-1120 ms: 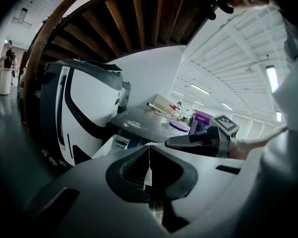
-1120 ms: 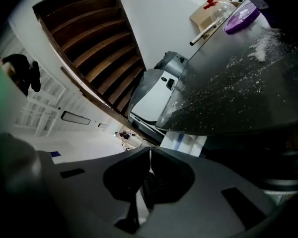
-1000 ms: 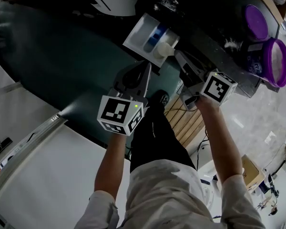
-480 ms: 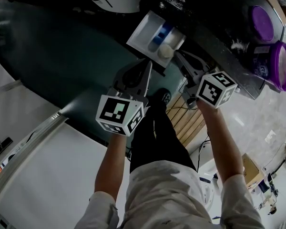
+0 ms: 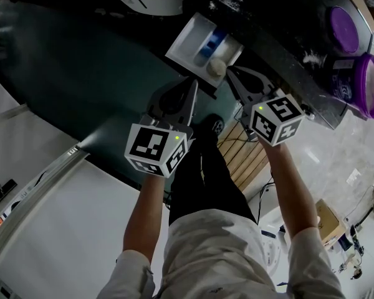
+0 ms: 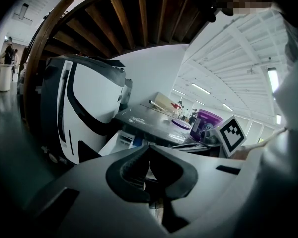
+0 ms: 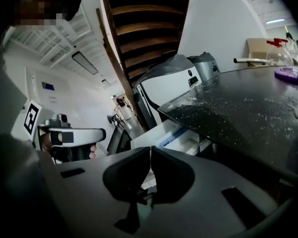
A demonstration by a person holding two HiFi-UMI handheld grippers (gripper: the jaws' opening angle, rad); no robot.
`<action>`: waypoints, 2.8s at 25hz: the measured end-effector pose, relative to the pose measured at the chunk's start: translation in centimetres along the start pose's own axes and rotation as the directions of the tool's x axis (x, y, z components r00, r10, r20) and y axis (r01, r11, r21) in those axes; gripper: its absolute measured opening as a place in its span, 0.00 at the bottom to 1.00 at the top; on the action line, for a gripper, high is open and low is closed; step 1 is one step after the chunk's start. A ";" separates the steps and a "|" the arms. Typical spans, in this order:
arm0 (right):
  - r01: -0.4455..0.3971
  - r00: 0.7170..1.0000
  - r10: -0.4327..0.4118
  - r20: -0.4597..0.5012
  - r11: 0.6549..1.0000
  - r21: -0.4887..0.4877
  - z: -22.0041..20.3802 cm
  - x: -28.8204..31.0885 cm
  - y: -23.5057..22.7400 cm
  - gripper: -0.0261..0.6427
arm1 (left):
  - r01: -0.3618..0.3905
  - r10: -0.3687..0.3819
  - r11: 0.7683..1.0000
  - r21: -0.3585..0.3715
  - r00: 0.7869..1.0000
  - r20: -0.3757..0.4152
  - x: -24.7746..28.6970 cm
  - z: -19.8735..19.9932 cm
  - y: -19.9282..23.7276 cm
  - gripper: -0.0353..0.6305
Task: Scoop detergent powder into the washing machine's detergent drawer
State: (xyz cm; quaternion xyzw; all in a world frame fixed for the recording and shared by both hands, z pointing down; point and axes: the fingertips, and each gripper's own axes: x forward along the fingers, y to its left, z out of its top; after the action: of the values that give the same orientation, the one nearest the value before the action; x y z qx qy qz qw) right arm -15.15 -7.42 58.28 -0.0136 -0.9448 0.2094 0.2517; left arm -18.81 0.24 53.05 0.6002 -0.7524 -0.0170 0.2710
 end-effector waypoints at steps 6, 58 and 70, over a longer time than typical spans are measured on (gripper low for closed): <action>0.016 1.000 -0.016 -0.009 0.996 -0.083 0.3 0.0 0.2 0.05 | 0.001 -0.001 1.000 0.002 1.000 0.001 0.1 0.0 -0.2 0.08; 0.214 0.956 -0.291 0.035 0.612 -0.761 2.2 0.9 0.2 0.05 | -0.002 0.002 1.000 0.001 1.000 0.017 0.1 0.6 0.3 0.08; 0.260 0.942 -0.319 0.108 0.482 -0.837 2.9 0.2 0.8 0.05 | -0.003 0.003 1.000 0.004 1.000 0.016 -0.1 0.4 0.0 0.08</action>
State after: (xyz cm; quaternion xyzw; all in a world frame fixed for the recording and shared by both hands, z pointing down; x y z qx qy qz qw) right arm -16.77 -7.79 55.76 0.0198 -0.9079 -0.3163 0.2744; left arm -19.03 0.19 52.68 0.5993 -0.7555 -0.0197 0.2639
